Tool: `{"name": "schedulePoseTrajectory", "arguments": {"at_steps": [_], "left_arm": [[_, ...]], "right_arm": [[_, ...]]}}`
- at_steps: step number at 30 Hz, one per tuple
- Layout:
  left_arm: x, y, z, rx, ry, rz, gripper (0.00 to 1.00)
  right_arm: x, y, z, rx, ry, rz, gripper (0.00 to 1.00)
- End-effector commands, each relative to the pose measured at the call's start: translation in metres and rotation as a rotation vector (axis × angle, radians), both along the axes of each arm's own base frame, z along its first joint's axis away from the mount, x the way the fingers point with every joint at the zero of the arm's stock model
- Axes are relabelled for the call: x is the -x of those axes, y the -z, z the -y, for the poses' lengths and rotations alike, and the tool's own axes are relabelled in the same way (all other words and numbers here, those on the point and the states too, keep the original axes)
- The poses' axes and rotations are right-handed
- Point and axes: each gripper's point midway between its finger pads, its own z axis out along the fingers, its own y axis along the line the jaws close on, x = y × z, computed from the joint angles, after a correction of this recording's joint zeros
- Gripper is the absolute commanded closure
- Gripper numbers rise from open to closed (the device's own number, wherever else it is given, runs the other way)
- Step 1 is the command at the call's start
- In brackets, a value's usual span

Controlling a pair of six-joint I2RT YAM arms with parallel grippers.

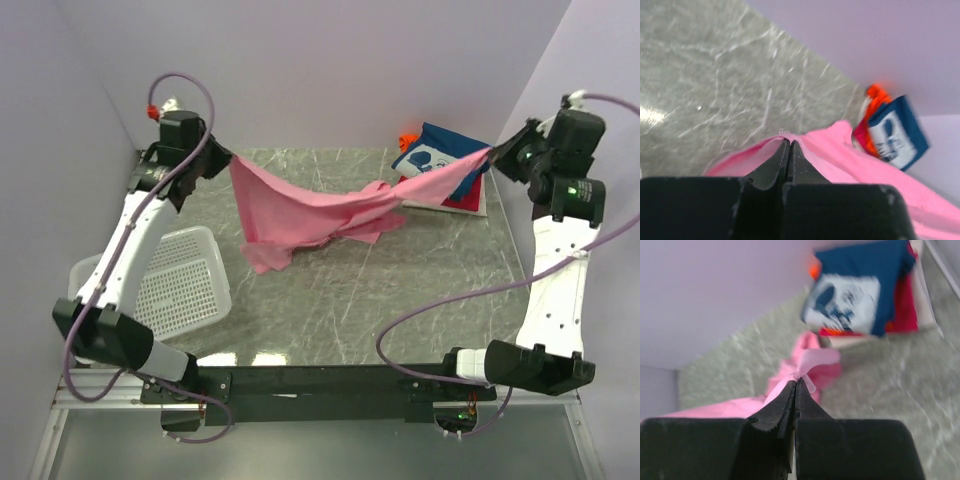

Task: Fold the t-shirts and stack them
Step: Flatten the tshirt out

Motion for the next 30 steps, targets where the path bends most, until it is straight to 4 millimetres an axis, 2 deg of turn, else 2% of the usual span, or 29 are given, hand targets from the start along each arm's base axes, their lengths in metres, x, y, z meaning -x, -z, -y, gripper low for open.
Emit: {"name": "schedulePoseTrajectory", "arguments": {"at_steps": [1, 3, 4, 6, 7, 9, 10, 12, 13, 17, 20, 23, 27, 30], "left_arm": [[0.019, -0.094, -0.012, 0.097, -0.029, 0.251, 1.0], [0.029, -0.11, -0.017, 0.123, -0.049, 0.302, 1.0], [0.041, -0.133, -0.024, 0.139, -0.064, 0.371, 1.0], [0.054, -0.145, -0.03, 0.151, -0.087, 0.422, 1.0], [0.069, -0.164, -0.038, 0.163, -0.113, 0.483, 1.0], [0.082, -0.174, -0.047, 0.163, -0.144, 0.527, 1.0], [0.099, -0.188, -0.054, 0.171, -0.161, 0.574, 1.0], [0.111, -0.198, -0.067, 0.158, -0.213, 0.619, 1.0], [0.124, -0.207, -0.076, 0.15, -0.241, 0.654, 1.0], [0.144, -0.22, -0.089, 0.126, -0.286, 0.696, 1.0], [0.143, -0.22, -0.089, 0.115, -0.281, 0.7, 1.0], [0.128, -0.211, -0.08, 0.107, -0.25, 0.668, 1.0], [0.096, -0.191, -0.059, 0.11, -0.17, 0.624, 1.0], [0.062, -0.173, -0.047, 0.095, -0.138, 0.58, 1.0]], "right_arm": [[0.01, -0.083, -0.009, -0.015, -0.01, 0.246, 1.0], [0.02, -0.112, -0.012, -0.005, -0.012, 0.334, 1.0], [0.031, -0.128, -0.013, 0.011, -0.005, 0.384, 1.0], [0.046, -0.154, -0.014, 0.036, 0.009, 0.463, 1.0], [0.053, -0.163, -0.014, 0.047, 0.018, 0.488, 1.0], [0.071, -0.189, -0.014, 0.071, 0.038, 0.553, 1.0], [0.077, -0.197, -0.014, 0.079, 0.043, 0.576, 1.0], [0.095, -0.219, -0.017, 0.088, 0.053, 0.64, 1.0], [0.1, -0.226, -0.019, 0.087, 0.053, 0.66, 1.0], [0.118, -0.256, -0.026, 0.079, 0.044, 0.747, 1.0], [0.111, -0.257, -0.027, 0.06, 0.031, 0.748, 1.0], [0.086, -0.245, -0.023, 0.041, 0.025, 0.705, 1.0], [0.041, -0.214, -0.012, 0.026, 0.024, 0.607, 1.0], [0.01, -0.197, -0.005, 0.013, 0.027, 0.576, 1.0]]}}
